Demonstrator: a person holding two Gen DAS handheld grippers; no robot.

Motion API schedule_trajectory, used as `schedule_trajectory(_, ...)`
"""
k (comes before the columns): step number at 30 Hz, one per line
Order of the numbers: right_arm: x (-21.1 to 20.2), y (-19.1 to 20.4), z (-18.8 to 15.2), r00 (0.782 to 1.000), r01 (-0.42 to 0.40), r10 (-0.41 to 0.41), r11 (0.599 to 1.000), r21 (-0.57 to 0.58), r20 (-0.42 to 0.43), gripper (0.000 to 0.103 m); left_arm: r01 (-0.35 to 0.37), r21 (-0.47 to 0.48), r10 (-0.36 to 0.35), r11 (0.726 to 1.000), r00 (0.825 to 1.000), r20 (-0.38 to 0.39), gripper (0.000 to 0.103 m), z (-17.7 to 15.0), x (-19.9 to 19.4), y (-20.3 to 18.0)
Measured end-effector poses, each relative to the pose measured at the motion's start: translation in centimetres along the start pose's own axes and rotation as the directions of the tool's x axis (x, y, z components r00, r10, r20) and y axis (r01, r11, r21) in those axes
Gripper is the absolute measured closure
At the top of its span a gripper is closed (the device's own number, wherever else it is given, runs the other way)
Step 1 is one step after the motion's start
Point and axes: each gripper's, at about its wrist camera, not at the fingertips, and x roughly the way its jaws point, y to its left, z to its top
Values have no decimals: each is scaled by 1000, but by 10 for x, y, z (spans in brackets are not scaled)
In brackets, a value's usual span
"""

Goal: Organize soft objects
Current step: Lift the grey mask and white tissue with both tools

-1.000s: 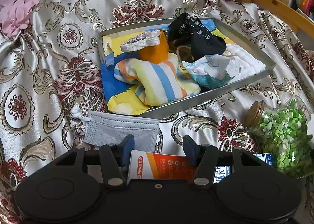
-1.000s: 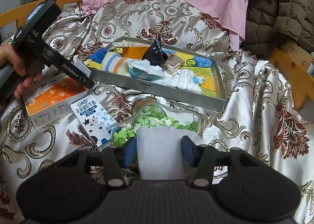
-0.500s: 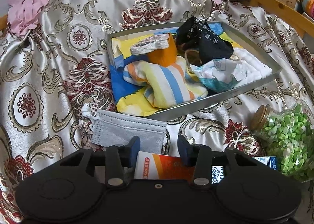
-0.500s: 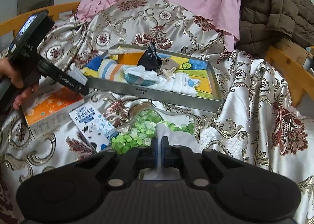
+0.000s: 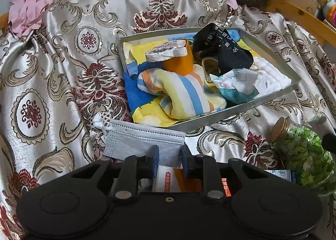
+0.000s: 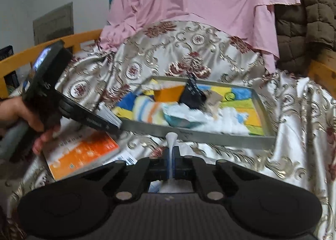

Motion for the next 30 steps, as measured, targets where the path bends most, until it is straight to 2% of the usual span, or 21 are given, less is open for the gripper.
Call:
schedule_trajectory(3,4,4,5,1000,-13,13,1000,-9,17,101,-5,-2,5,1000,1000,-2,68,0,1,0)
schedule_trajectory(7,9,5,7,999,-32,32,999,10,23,101,-32,14,32,999,999,-27,44,4,10,-10)
schedule_trajectory(8,9,5,6,999,-34,34,999,10,21,101,-50,38,51,998,998,-30,41,5,13,-16)
schedule_trajectory(10,9,6,5,999,-37,37,999,11,22,101,-94,78,96,993,995,-26,41,6,17,-25)
schedule_trajectory(12,8,6,5,999,-38,38,999,11,29,101,-140,93,143,986,989,-26,46,5,21,-30)
schedule_trajectory(14,7,5,5,999,-37,37,999,13,36,101,-169,84,172,982,985,-25,59,5,22,-29)
schedule_trajectory(15,7,5,5,999,-39,38,999,15,39,101,-183,78,185,980,982,-21,62,5,22,-27)
schedule_trajectory(18,6,5,4,998,-43,43,999,18,42,101,-185,33,185,982,982,-19,64,5,19,-19)
schedule_trajectory(23,3,5,5,997,-51,50,999,18,54,101,-163,18,162,987,987,21,81,-2,5,-21)
schedule_trajectory(27,1,6,4,997,-54,53,998,15,59,101,-169,13,168,986,985,43,79,-6,4,-24)
schedule_trajectory(30,1,8,4,996,-59,58,998,11,61,101,-167,-8,167,986,986,25,65,-4,12,-26)
